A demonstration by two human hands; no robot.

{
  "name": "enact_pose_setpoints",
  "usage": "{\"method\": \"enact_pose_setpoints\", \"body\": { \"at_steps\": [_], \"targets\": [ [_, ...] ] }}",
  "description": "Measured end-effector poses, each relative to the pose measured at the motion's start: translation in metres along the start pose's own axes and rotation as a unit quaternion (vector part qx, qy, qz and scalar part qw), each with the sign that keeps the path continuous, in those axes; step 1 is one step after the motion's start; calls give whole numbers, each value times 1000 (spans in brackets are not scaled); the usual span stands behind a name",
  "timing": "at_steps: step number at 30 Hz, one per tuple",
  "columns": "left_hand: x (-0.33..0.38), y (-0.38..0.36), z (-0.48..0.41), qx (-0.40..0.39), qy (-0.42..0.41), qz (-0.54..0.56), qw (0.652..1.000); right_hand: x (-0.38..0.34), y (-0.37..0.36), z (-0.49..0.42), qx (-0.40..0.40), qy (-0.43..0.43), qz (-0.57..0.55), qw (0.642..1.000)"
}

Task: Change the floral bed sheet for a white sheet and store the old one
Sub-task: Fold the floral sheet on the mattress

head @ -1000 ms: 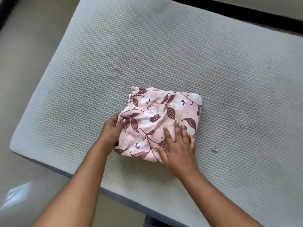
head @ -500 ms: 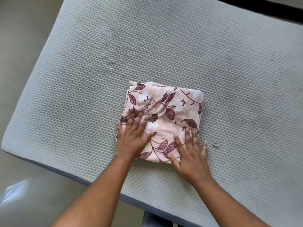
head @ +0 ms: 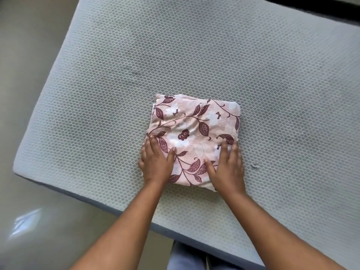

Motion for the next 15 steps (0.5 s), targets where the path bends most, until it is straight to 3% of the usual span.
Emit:
{"method": "enact_pose_setpoints", "body": {
  "at_steps": [4,6,9,11,15],
  "targets": [
    [-17,10,-4,52,63,69,994,18,12,-19,-16,-108,-217,970],
    [-21,9,-11,31,76,161,984,26,9,-27,-50,-147,-280,947],
    [-20,0,-10,-32,115,378,918,31,-4,-32,-148,-176,-375,898],
    [-13,1,0,-57,135,461,875,31,-7,-27,-202,-180,-436,858],
    [8,27,40,-51,117,522,843,16,27,9,-225,-140,-455,850]
  ]
}}
Point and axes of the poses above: each hand's wrist, its own z-axis away from the middle knuckle, its own y-axis out of the back of the hand, x = y × z, the point moved 9 cm from there along -z, towards the middle knuckle, and after that the axes turned 14 degrees about -y, right-handed, at the moved point
